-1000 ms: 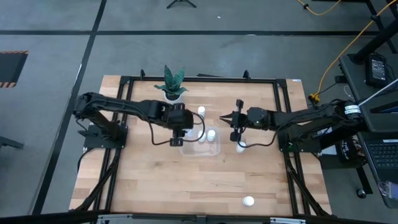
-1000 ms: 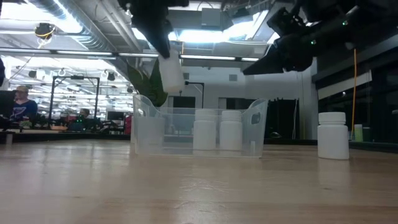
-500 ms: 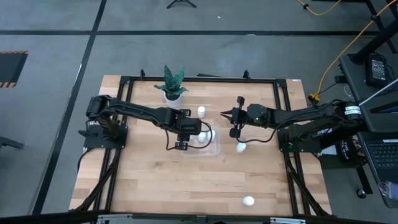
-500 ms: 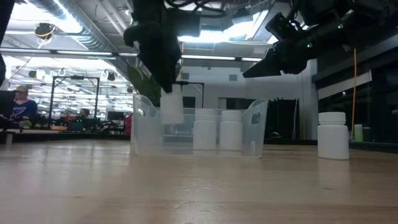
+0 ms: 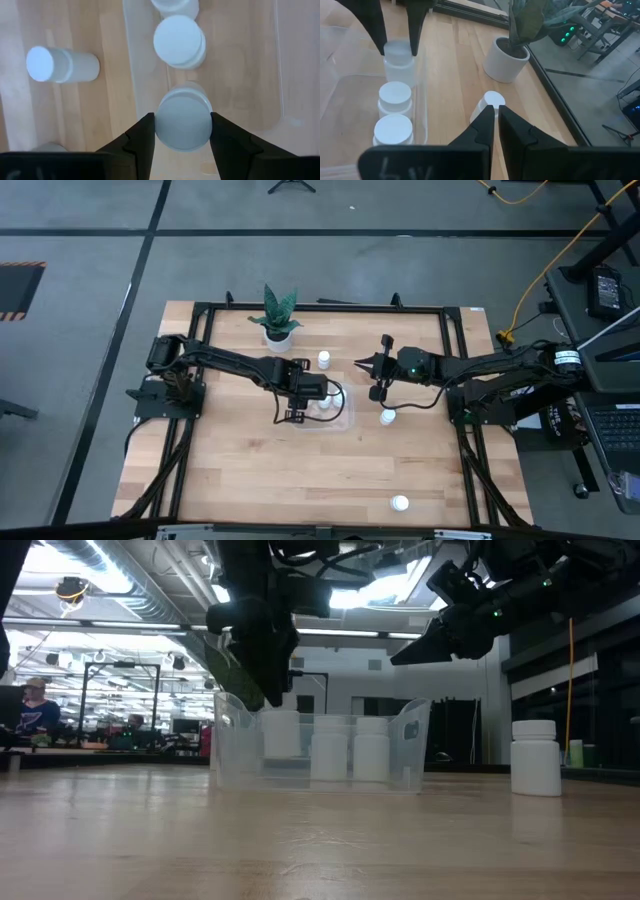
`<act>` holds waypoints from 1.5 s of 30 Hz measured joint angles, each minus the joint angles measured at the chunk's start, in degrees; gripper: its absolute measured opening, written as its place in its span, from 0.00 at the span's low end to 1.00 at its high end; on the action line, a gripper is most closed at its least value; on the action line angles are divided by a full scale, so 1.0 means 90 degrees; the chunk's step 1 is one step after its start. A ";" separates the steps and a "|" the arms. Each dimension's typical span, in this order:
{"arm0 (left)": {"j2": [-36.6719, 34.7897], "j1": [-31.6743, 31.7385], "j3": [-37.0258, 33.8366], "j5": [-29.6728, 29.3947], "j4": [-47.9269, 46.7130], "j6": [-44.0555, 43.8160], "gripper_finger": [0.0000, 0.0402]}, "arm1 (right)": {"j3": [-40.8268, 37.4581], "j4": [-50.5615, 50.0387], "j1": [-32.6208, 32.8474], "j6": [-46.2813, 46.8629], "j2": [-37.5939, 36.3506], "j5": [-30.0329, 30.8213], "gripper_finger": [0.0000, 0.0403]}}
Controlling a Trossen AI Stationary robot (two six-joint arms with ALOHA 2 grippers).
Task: Pick and place pill bottles into a basket
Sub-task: Put the white medicine bottle into the transparent bin
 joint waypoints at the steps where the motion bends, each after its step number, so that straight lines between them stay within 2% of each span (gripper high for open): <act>1: 0.0000 0.0000 0.0000 0.0002 0.0006 0.0019 0.38 | 0.0000 0.0000 0.0000 0.0000 0.0000 0.0000 0.07; 16: -0.0002 0.0003 -0.0287 -0.0088 0.0360 0.0023 0.38 | 0.0000 0.0002 0.0000 0.0000 0.0000 0.0002 0.07; 21: 0.0008 0.0056 -0.0287 0.0190 0.0370 0.0092 0.38 | 0.0000 0.0002 0.0000 0.0000 0.0000 0.0002 0.07; 28: 0.0034 0.0178 -0.0287 0.0206 0.0312 0.0100 0.38 | 0.0000 0.0002 0.0000 0.0000 0.0000 0.0003 0.07; 35: 0.0034 0.0206 -0.0287 0.0203 0.0314 0.0099 0.45 | 0.0000 0.0002 0.0000 0.0000 0.0000 0.0005 0.07; 45: 0.0034 0.0177 -0.0287 0.0395 0.0317 -0.0168 0.46 | 0.0000 0.0002 0.0000 0.0000 0.0002 0.0005 0.07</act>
